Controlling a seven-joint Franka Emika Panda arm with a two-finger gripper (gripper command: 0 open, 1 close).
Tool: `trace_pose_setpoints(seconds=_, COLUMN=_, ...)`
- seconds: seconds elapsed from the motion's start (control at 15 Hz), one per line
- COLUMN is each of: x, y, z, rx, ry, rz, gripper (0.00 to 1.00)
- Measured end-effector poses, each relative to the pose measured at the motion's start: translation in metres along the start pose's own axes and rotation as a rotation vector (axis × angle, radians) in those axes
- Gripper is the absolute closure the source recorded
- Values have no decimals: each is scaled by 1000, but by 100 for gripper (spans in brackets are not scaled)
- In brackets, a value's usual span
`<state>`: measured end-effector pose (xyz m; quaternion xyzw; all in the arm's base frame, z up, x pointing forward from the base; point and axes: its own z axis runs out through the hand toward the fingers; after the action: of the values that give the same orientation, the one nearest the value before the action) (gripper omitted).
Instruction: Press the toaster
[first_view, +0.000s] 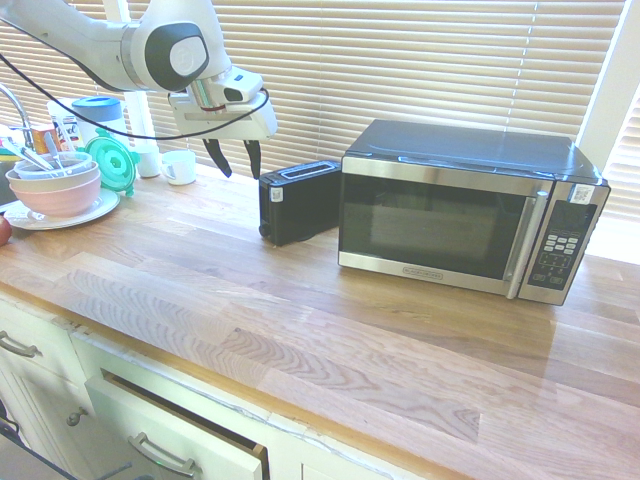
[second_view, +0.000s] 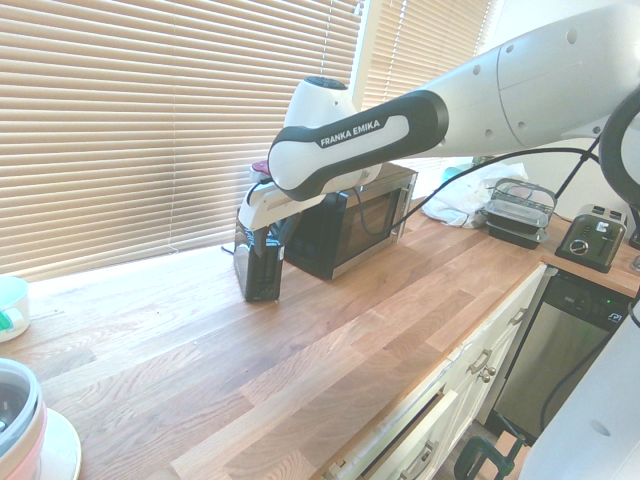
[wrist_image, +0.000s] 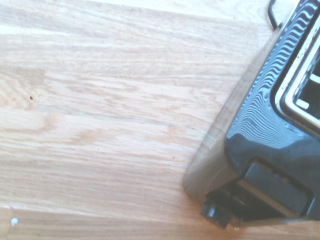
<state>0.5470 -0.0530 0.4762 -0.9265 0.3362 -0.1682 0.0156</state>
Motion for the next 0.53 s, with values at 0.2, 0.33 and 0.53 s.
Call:
trace_pose_setpoints(seconds=0.2, x=0, y=-6, z=1, rx=17, ry=9, rz=28, gripper=100)
trace_pose_setpoints(seconds=0.33, x=1, y=-7, z=7, rx=25, ry=11, rz=54, gripper=100)
trace_pose_setpoints(seconds=0.53, x=4, y=-8, z=20, rx=36, ry=23, rz=86, gripper=100)
